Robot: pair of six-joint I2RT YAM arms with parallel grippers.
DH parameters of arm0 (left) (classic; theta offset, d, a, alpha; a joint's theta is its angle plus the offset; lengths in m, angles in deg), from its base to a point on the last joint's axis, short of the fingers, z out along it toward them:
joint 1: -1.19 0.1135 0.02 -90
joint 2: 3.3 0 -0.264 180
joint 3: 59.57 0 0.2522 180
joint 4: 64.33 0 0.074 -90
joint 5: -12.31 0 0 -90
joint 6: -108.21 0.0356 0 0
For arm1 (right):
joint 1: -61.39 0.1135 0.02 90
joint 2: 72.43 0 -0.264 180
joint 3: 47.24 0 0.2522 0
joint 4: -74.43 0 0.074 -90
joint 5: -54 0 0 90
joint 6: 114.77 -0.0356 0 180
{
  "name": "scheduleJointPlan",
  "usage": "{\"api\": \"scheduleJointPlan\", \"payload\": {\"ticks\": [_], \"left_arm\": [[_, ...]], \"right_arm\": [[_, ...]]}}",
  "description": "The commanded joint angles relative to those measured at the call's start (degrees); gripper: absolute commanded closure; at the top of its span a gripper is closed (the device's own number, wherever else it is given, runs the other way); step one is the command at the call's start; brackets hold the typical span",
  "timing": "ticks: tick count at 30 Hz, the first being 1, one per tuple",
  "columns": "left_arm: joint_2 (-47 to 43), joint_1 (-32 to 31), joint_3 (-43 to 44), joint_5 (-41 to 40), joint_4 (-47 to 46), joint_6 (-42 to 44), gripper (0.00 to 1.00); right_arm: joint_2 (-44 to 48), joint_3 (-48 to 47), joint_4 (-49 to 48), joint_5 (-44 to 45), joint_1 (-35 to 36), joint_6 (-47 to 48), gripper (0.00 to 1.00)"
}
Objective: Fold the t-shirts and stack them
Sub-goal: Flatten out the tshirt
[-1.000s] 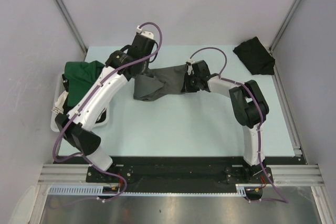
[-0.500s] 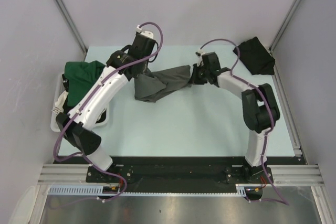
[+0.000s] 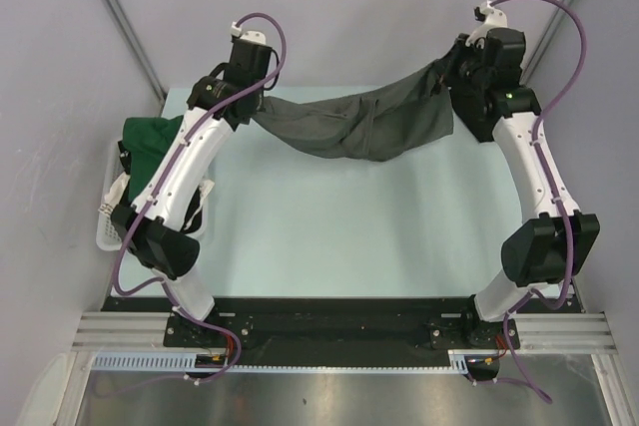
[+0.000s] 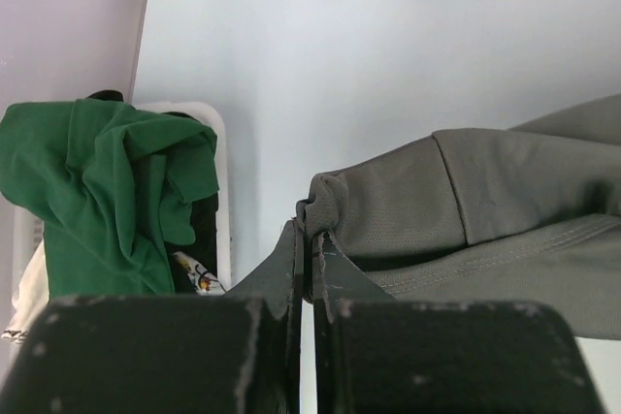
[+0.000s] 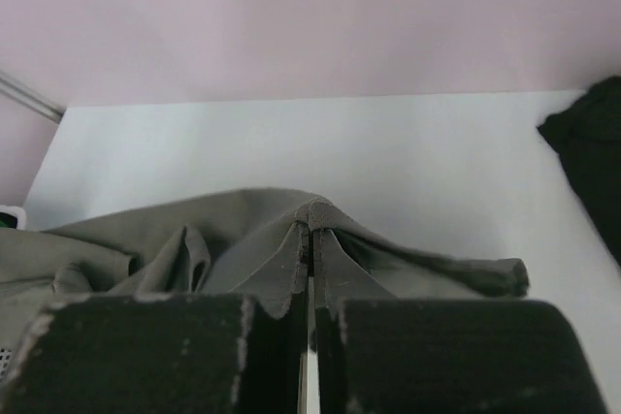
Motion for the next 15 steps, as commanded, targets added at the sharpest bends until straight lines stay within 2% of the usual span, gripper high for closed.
{"api": "scheduleJointPlan", "payload": {"ticks": [1,9,15], "left_arm": [[-2.3,0.4,1.0,-1.4,-1.3,0.9,1.0],[-6.2,3.7,-5.8,-5.4,-1.1,1.5,1.0],[-8.1,6.6,-6.6,-8.6,-0.3,-0.1,1.0]], "right_arm": [[2.0,-1.2,4.1,2.4,-2.1,2.2,1.0],[3.1,-1.3,4.8,3.4,-7.5,1.9,1.0],[3.0,-2.7,5.3,3.2,-8.6,1.7,1.0]]}}
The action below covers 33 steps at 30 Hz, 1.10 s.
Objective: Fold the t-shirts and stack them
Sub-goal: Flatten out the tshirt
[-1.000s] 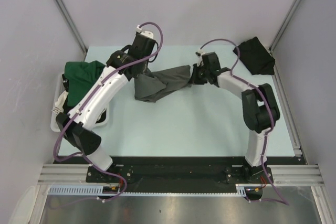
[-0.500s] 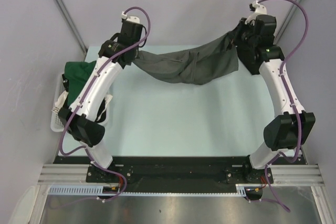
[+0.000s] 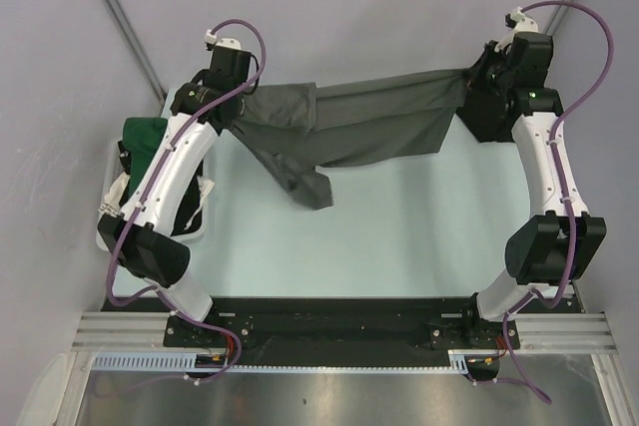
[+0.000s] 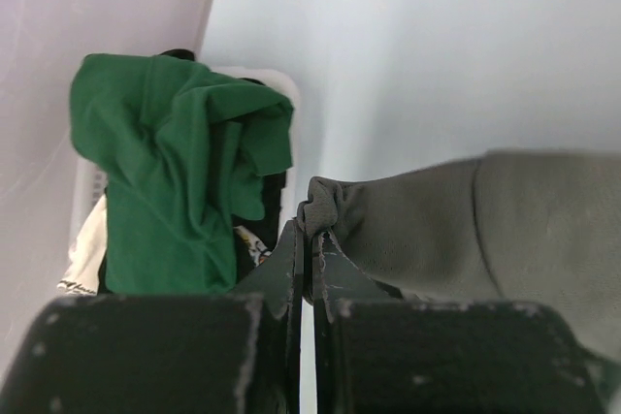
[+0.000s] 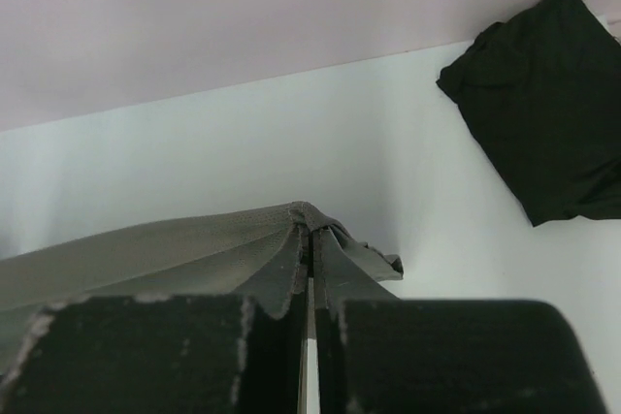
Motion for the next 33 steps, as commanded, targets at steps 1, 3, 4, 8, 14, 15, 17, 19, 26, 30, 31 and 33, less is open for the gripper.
{"api": "scheduleJointPlan", "payload": {"ticks": [1,3,4,8,14,15,17,19,26,30,31,33], "left_arm": [[-4.2,2.1,0.0,-4.7,0.2,-0.6,1.0],[-4.4,2.1,0.4,-3.6,0.0,-0.6,1.0],[-4.4,2.1,0.7,-3.0,0.0,-0.7,1.0],[-4.8,2.1,1.9,-2.6,0.0,-1.0,1.0],[-6.7,2.1,1.6,0.4,-0.5,-1.5,1.0],[-7.1,2.1,1.1,0.3,-0.6,-1.4,1.0],[-7.2,2.1,-0.1,0.6,-1.0,-1.0,1.0],[-7.2,2.1,-0.1,2.3,-0.8,-1.3,1.0],[-9.6,2.0,0.3,5.5,-0.5,-2.5,1.0],[-13.4,1.9,-2.4,5.8,-0.2,-3.5,1.0],[-14.4,1.9,-2.9,5.8,-0.1,-3.8,1.0],[-18.2,1.6,-4.0,4.8,0.5,-4.6,1.0]], "right_arm": [[2.8,-3.1,-0.9,1.2,-0.5,0.8,1.0],[3.0,-3.7,-0.5,1.1,-0.5,0.8,1.0],[3.2,-4.0,-0.4,1.2,-0.5,0.9,1.0],[3.5,-5.2,0.1,1.6,-0.7,0.9,1.0],[5.2,-5.3,0.5,2.1,-0.7,0.9,1.0],[5.4,-4.7,0.5,2.3,-0.7,1.0,1.0],[5.7,-4.2,0.5,2.9,-0.7,1.3,1.0],[6.2,-3.9,0.9,2.9,-0.7,1.4,1.0],[10.2,-2.8,2.2,3.3,-0.3,0.6,1.0],[14.4,-0.4,3.5,6.1,1.2,1.1,1.0],[16.4,-0.1,4.7,7.5,1.9,1.6,1.0],[18.5,0.6,6.0,9.4,2.1,2.1,1.0]]}}
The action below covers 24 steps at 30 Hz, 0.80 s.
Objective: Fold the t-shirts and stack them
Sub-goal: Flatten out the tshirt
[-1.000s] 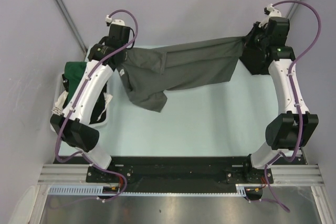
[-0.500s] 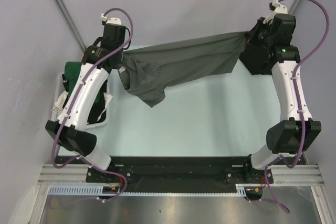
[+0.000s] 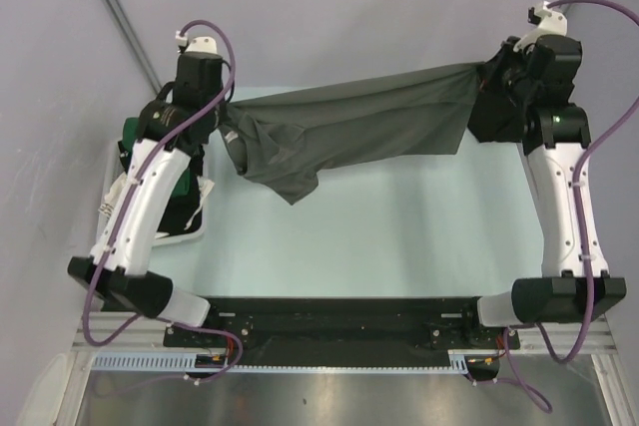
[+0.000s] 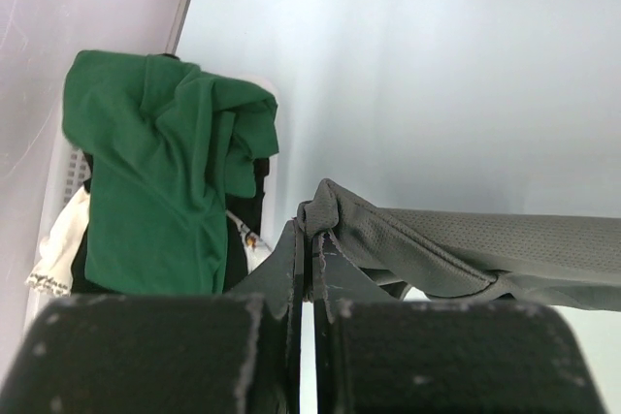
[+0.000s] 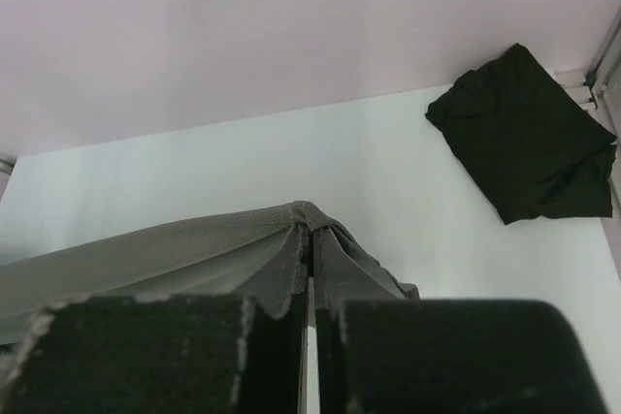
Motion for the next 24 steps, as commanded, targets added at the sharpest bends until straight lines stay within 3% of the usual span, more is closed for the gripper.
{"api": "scheduleJointPlan", "payload": {"ticks": [1,5,10,18,24], "left_arm": [[-9.6,0.3,-1.6,-1.7,1.0,-2.6,1.0],[-18.5,-3.2,-5.5,-2.3,-1.7,-3.9,1.0],[-35.2,-3.8,-12.7,3.4,-9.2,-5.1,1.0],[-44.0,-3.8,-16.4,8.0,-0.5,-6.4,1.0],[-47.6,-3.9,-17.1,7.5,2.6,-3.2,1.0]], "right_arm": [[8.9,0.6,2.2,8.3,2.3,2.0,1.0],[15.1,2.0,4.6,13.3,6.0,2.9,1.0],[23.1,2.8,9.4,14.8,6.2,0.8,1.0],[35.8,2.3,20.6,18.3,6.2,-3.9,1.0],[37.6,-2.0,29.0,19.8,4.6,-6.6,1.0]]}}
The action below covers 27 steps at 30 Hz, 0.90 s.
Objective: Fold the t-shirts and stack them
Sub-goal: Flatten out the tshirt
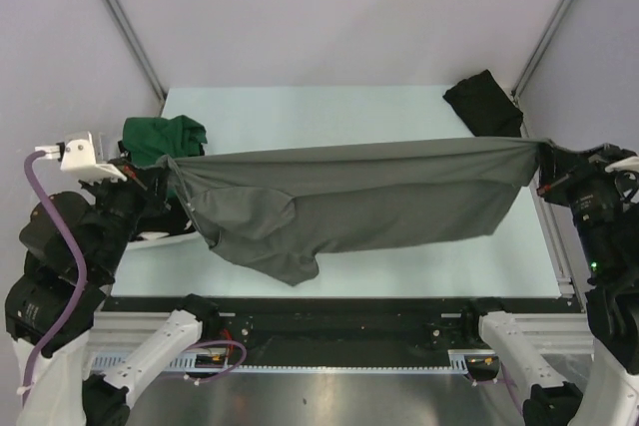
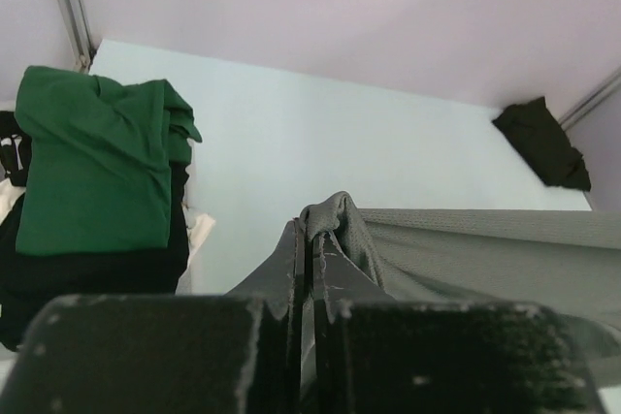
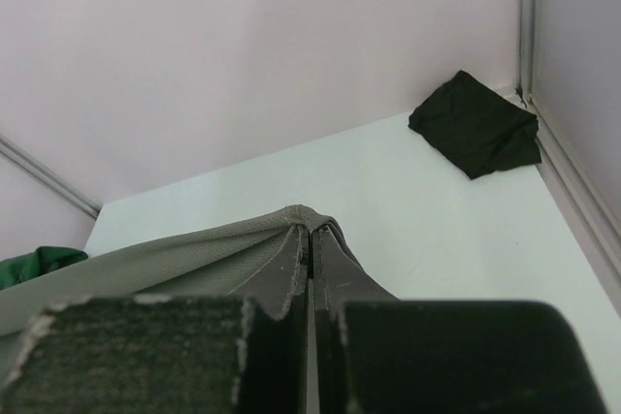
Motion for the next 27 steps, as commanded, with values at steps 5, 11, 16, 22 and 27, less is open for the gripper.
{"api": "scheduleJointPlan", "payload": {"ticks": [5,11,16,22,27], "left_arm": [[-1.8,0.3,-9.2,-8.2,-2.5,4.5,1.0],[8.0,0.3,-14.7,-8.2,-9.8,5.1,1.0],[18.1,0.3,-17.4,-11.8,-18.4,8.6,1.0],[25.3,0.6,-21.1,-15.3,-29.4,12.5,1.0],[34.5,1.1,-20.0,-17.0,-32.8,13.8,1.0]], "right_arm": [[-2.6,2.2,2.2,6.0,-3.1,-0.8,1.0],[-12.5,12.0,-10.6,5.8,-3.0,3.8,1.0],[-23.4,16.4,-23.4,8.2,-3.0,11.1,1.0],[-37.5,16.9,-35.4,7.5,-3.9,15.7,1.0],[-45.1,16.5,-40.3,5.1,-4.6,15.0,1.0]]}}
